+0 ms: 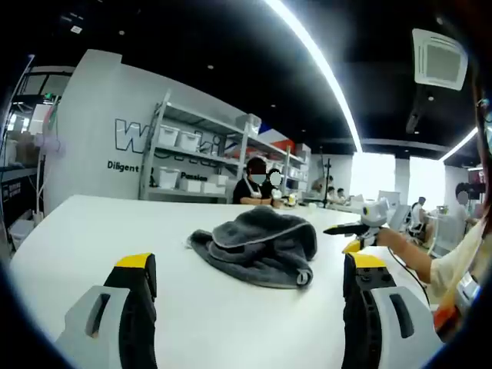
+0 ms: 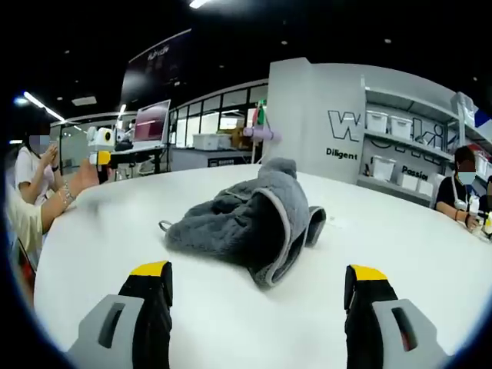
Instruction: Fold the towel on the table until its edges align and the towel forms a compact rectangular stack.
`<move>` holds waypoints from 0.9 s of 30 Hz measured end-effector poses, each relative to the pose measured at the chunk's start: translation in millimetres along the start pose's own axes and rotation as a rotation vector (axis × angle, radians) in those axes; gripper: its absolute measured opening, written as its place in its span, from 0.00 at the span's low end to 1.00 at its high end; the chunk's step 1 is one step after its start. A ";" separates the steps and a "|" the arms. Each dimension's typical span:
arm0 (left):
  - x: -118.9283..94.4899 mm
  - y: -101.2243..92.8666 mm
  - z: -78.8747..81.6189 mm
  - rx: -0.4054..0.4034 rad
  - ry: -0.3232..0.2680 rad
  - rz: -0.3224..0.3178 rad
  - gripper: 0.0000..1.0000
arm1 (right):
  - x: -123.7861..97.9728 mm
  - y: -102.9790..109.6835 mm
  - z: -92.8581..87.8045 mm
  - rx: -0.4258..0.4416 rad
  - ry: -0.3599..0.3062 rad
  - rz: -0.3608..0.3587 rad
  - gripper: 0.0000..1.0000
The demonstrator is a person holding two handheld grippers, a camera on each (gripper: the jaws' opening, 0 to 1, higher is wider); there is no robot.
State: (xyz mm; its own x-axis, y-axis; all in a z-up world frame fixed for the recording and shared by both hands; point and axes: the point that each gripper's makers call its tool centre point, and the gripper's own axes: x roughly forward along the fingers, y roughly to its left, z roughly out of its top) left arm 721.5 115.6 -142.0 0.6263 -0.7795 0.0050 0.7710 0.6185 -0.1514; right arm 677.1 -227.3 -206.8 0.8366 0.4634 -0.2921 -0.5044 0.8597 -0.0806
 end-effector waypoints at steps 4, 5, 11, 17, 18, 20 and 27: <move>0.7 1.4 -0.8 0.002 0.008 0.000 1.00 | 0.4 1.4 -1.9 0.001 0.007 0.002 0.94; 0.8 1.6 -0.8 0.002 0.008 0.000 1.00 | 0.5 1.1 -1.9 0.000 0.008 0.003 0.94; 1.1 -1.3 -3.1 0.003 0.013 -0.004 1.00 | 1.4 -0.3 -5.0 -0.010 0.027 0.003 0.94; 0.3 -2.7 -2.4 0.006 0.011 -0.004 1.00 | 0.3 -0.3 -6.3 -0.010 0.033 -0.001 0.94; 0.2 -2.4 -2.3 0.006 0.011 -0.004 1.00 | 0.4 -0.3 -6.7 -0.010 0.035 0.000 0.94; 0.2 -1.8 -2.5 0.005 0.012 -0.002 1.00 | 0.5 -0.6 -8.3 -0.012 0.045 -0.001 0.93; 0.5 -1.8 -3.0 0.009 0.016 0.000 1.00 | 0.6 -0.7 -11.2 -0.020 0.064 0.004 0.92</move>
State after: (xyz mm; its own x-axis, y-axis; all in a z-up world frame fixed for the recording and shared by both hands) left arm 720.0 113.8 -144.7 0.6242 -0.7812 -0.0106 0.7723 0.6190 -0.1429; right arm 675.5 -230.1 -217.6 0.8192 0.4519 -0.3531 -0.5126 0.8530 -0.0976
